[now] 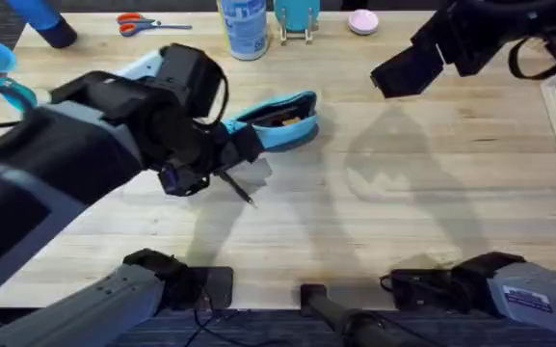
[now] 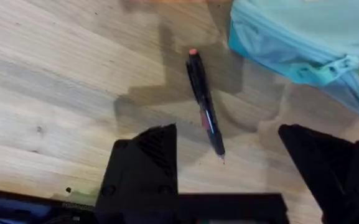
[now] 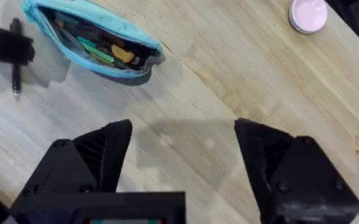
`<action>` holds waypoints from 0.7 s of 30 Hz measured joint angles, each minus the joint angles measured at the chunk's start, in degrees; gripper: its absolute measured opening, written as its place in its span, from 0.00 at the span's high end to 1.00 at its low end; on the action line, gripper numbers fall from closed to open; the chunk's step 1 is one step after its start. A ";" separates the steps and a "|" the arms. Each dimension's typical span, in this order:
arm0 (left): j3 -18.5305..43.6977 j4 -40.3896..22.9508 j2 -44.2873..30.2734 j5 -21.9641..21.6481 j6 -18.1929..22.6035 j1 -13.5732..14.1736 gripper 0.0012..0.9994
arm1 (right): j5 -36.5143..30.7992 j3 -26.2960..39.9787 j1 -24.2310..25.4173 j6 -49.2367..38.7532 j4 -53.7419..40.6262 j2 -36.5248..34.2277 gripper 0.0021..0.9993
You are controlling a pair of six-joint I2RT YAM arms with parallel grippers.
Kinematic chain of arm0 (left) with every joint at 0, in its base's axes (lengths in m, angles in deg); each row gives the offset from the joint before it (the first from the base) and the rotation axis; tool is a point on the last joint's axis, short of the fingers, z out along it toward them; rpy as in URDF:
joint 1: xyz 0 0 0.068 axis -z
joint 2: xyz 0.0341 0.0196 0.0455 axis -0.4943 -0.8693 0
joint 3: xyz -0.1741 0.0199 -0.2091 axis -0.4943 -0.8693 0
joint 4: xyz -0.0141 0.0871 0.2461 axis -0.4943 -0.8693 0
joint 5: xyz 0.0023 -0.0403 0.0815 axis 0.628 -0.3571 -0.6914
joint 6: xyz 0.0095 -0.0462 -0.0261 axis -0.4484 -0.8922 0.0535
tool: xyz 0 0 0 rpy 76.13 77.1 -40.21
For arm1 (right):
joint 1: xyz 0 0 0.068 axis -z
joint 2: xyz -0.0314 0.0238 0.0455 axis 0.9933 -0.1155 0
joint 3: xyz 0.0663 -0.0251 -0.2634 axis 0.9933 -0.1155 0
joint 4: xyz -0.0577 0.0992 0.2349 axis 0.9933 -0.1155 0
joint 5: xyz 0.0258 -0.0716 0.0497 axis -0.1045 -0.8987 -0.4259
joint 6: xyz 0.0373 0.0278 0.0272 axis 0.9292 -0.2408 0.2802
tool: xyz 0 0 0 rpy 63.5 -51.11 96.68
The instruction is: Unzip the bag, pick up the pens from the table one at a time and place them inside, then zip the bag closed.
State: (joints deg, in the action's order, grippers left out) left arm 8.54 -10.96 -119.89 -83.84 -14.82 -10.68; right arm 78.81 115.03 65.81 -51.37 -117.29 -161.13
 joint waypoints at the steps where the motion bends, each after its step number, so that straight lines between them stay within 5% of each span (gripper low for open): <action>1: 0.00 0.09 -0.77 0.00 -0.01 0.57 0.02 | 0.00 0.00 0.00 0.00 0.00 0.00 0.00; 21: -0.13 1.24 -11.62 -0.94 -0.58 1.81 0.05 | 0.00 0.00 0.00 0.00 0.00 0.00 0.00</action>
State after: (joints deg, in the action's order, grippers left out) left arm 8.41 -9.72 -131.51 -84.78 -15.40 -8.87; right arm 78.81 115.03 65.81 -51.37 -117.29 -161.13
